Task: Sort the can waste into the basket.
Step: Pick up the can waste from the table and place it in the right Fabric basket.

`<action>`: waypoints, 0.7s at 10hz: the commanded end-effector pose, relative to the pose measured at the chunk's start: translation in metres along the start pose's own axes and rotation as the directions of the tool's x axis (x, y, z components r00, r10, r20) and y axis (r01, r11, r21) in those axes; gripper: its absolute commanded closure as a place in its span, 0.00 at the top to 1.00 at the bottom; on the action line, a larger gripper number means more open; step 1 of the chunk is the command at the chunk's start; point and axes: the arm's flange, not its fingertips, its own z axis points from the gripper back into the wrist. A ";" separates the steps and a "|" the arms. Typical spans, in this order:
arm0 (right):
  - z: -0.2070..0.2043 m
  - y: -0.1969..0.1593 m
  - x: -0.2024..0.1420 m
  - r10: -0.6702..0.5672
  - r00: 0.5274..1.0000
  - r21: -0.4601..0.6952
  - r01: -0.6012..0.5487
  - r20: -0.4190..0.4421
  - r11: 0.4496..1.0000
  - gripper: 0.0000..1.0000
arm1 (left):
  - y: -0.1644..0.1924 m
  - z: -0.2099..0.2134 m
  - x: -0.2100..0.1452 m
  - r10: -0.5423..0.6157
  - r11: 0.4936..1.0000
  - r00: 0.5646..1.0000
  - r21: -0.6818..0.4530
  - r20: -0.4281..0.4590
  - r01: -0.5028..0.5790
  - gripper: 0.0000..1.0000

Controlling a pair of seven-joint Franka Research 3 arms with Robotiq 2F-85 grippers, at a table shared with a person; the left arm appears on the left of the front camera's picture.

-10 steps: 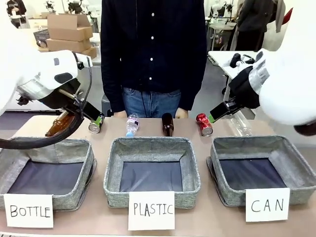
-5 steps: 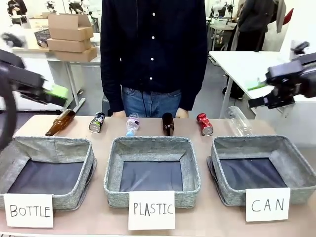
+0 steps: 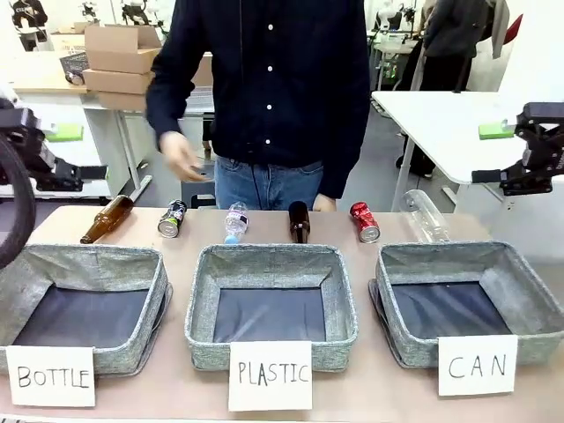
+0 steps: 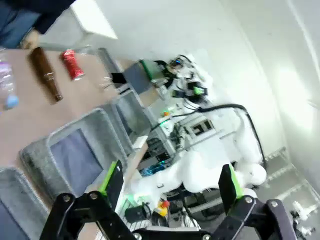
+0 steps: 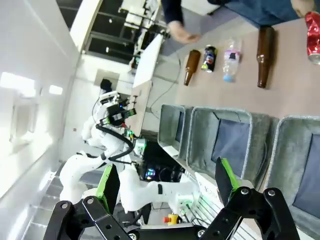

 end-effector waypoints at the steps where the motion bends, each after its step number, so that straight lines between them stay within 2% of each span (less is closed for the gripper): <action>1: -0.002 0.008 -0.002 0.026 0.999 0.025 -0.025 -0.023 0.999 1.00 | -0.017 0.001 0.000 -0.048 0.997 0.999 -0.060 -0.012 0.047 1.00; 7: -0.002 0.008 -0.002 0.026 0.999 0.025 -0.025 -0.023 0.999 1.00 | -0.017 0.001 0.000 -0.048 0.997 0.999 -0.060 -0.012 0.047 1.00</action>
